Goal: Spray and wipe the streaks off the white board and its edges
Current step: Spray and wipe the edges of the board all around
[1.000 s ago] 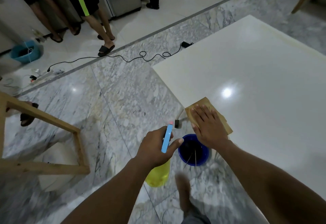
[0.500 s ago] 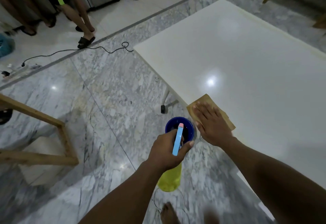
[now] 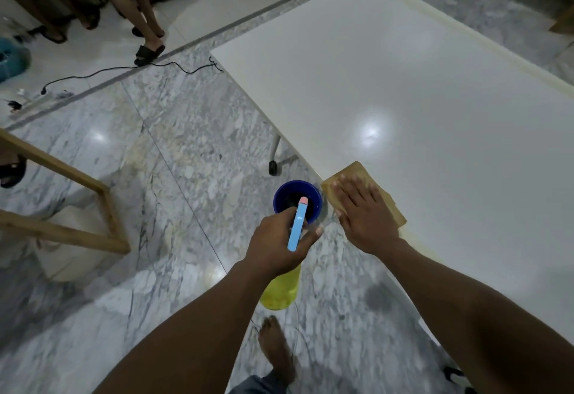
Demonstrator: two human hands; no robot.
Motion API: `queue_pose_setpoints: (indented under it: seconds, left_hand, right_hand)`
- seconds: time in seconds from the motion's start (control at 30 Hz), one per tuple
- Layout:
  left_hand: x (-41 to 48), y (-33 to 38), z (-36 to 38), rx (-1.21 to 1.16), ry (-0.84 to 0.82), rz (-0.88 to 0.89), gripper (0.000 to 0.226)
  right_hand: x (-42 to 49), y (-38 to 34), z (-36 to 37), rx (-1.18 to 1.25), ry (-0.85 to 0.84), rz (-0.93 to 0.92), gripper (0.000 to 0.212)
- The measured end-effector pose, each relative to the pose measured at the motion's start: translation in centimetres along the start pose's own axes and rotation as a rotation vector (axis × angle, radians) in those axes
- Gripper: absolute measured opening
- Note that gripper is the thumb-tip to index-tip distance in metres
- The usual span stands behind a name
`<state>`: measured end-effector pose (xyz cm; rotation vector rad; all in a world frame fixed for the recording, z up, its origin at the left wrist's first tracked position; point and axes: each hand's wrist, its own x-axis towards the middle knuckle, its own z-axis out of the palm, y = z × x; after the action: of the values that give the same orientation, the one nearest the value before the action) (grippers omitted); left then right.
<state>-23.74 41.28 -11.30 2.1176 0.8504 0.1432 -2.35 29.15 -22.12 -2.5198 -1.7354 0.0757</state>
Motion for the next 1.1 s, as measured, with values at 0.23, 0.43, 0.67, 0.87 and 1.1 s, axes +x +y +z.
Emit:
queue_pose_setpoints:
  seconds: [0.23,0.43,0.67,0.87,1.1]
  left_hand:
    - [-5.5,6.5,6.4,0.023,0.003,0.025,0.034]
    - [-10.5,11.3,12.7,0.049,0.033,0.013,0.033]
    - [-16.4,14.6,18.7,0.069,0.062,-0.028,0.043]
    - [-21.2,16.3,22.0,0.058,0.018,-0.069,0.046]
    - [-25.8,16.7,24.4,0.088,-0.046,-0.083,0.041]
  right_hand:
    - [-10.0,3.6,-1.0,0.029,-0.029,-0.009,0.061]
    - [-17.4,6.7,-1.8,0.054,-0.043,-0.053,0.064]
    - [-25.1,8.8,-2.0,0.057,-0.06,-0.062,0.064]
    - [-30.6,10.4,-2.3,0.052,-0.057,-0.068,0.063]
    - [-36.6,11.2,-2.2,0.039,-0.039,-0.037,0.062]
